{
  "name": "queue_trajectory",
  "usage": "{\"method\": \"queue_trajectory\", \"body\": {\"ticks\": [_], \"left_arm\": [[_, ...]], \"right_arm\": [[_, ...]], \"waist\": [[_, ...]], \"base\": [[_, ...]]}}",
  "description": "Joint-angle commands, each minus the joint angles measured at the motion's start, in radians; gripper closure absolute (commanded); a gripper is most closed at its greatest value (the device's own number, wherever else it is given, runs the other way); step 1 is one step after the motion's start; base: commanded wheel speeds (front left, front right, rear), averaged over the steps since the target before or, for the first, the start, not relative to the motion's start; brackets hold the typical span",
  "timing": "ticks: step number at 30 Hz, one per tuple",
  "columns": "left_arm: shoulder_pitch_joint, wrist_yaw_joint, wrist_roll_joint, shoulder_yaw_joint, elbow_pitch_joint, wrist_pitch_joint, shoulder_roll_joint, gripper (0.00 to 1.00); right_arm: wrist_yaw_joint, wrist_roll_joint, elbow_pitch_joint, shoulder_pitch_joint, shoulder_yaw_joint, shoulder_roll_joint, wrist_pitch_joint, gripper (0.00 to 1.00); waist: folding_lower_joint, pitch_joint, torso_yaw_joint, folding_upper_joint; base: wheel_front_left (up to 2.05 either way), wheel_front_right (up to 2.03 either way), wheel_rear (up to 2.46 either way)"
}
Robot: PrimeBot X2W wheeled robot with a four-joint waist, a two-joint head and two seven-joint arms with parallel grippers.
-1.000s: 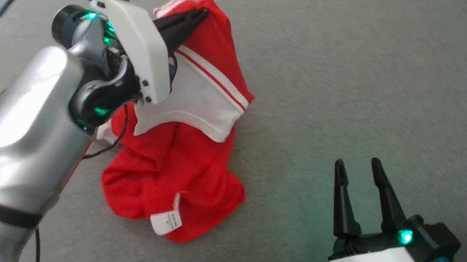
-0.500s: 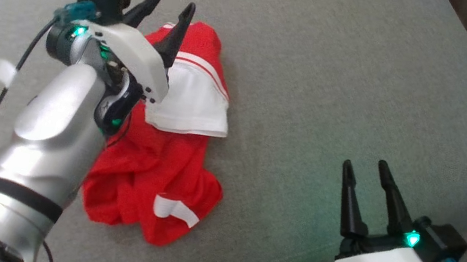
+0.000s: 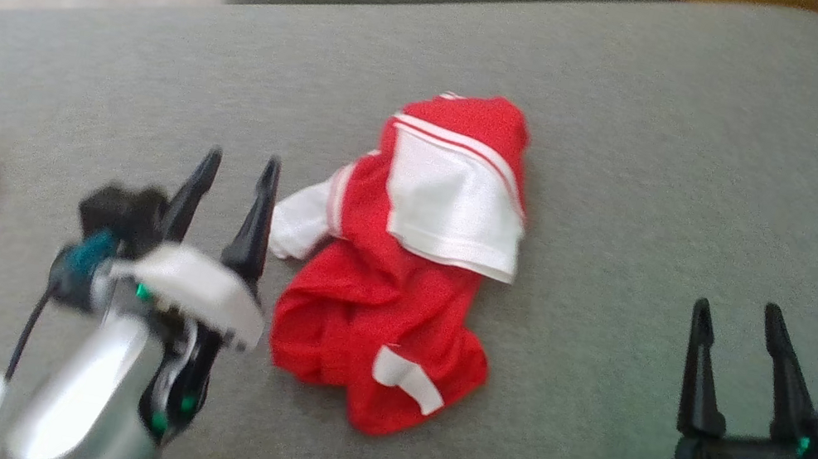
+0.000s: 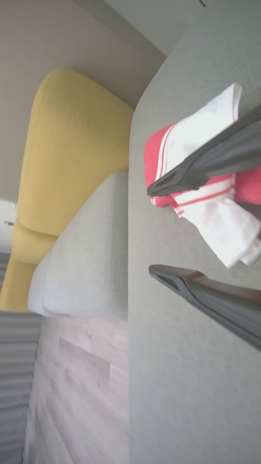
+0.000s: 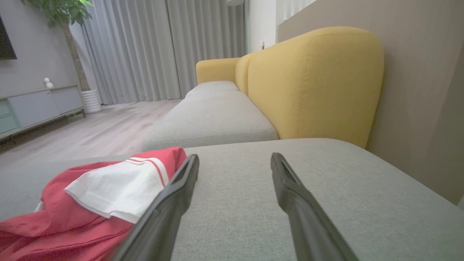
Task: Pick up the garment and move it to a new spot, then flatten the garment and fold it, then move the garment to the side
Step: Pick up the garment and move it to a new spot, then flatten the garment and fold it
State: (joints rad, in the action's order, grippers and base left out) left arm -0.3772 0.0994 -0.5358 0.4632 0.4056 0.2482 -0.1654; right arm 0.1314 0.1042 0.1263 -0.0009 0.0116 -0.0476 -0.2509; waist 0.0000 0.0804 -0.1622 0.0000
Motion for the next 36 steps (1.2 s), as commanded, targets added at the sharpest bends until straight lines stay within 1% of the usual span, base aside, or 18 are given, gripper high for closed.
{"method": "queue_trajectory", "body": {"ticks": [1,2,4,6,10,12,17,18,19,23,27,33,36], "left_arm": [[0.031,0.029,0.014,-0.056,-0.082,0.011,-0.026,0.00],[0.031,0.029,0.014,-0.056,-0.082,0.011,-0.026,0.00],[0.097,0.052,0.033,-0.064,-0.121,0.012,-0.035,0.00],[0.158,0.070,0.047,-0.081,-0.159,0.013,-0.030,0.00],[0.265,0.086,0.101,-0.113,-0.229,0.013,-0.020,0.00],[0.311,0.085,0.136,-0.133,-0.258,0.013,-0.012,0.00],[0.411,0.045,0.192,-0.184,-0.278,0.013,0.014,0.00],[0.424,0.033,0.208,-0.193,-0.281,0.013,0.016,0.00],[0.453,0.011,0.231,-0.217,-0.291,0.013,0.027,0.00],[0.493,-0.035,0.273,-0.266,-0.304,0.013,0.051,0.00],[0.509,-0.068,0.299,-0.308,-0.303,0.013,0.078,0.00],[0.509,-0.104,0.328,-0.328,-0.293,0.013,0.102,0.00],[0.492,-0.127,0.332,-0.299,-0.304,0.013,0.109,0.00]], "right_arm": [[-0.001,-0.025,-0.038,0.010,0.001,-0.005,-0.011,0.00],[-0.001,-0.025,-0.038,0.010,0.001,-0.005,-0.011,0.00],[-0.001,-0.046,-0.041,0.021,-0.016,-0.009,-0.011,0.00],[-0.001,-0.062,-0.041,0.035,-0.029,-0.012,-0.011,0.00],[-0.001,-0.088,-0.037,0.058,-0.052,-0.018,-0.011,0.00],[-0.001,-0.096,-0.035,0.066,-0.063,-0.017,-0.011,0.00],[-0.001,-0.111,-0.017,0.086,-0.071,-0.012,-0.011,0.00],[-0.001,-0.112,-0.011,0.090,-0.070,-0.011,-0.011,0.00],[-0.001,-0.113,0.004,0.097,-0.068,-0.009,-0.011,0.00],[-0.001,-0.110,0.034,0.108,-0.067,-0.006,-0.011,0.00],[-0.001,-0.105,0.049,0.111,-0.058,-0.004,-0.011,0.00],[-0.001,-0.096,0.057,0.104,-0.050,-0.003,-0.011,0.00],[-0.001,-0.094,0.058,0.098,-0.046,-0.003,-0.011,0.00]], "waist": [[0.0000,-0.038,0.090,0.0000],[0.0000,-0.038,0.090,0.0000],[0.0000,-0.049,0.124,0.0000],[0.0000,-0.066,0.154,0.0000],[0.0000,-0.084,0.201,0.0000],[0.0000,-0.092,0.220,0.0000],[0.0000,-0.110,0.249,0.0000],[0.0000,-0.114,0.252,0.0000],[0.0000,-0.120,0.253,0.0000],[0.0000,-0.129,0.254,0.0000],[0.0000,-0.131,0.249,0.0000],[0.0000,-0.125,0.234,0.0000],[0.0000,-0.121,0.221,0.0000]], "base": [[0.00,0.00,0.00],[0.00,0.00,0.00],[0.00,0.00,0.00],[0.00,0.00,0.00],[0.00,0.00,0.00],[0.00,0.00,0.00],[0.00,0.00,0.00],[0.00,0.00,0.00],[0.00,0.00,0.00],[0.00,0.00,0.00],[0.00,0.00,0.00],[0.00,0.00,0.00],[0.00,0.00,0.00]]}}
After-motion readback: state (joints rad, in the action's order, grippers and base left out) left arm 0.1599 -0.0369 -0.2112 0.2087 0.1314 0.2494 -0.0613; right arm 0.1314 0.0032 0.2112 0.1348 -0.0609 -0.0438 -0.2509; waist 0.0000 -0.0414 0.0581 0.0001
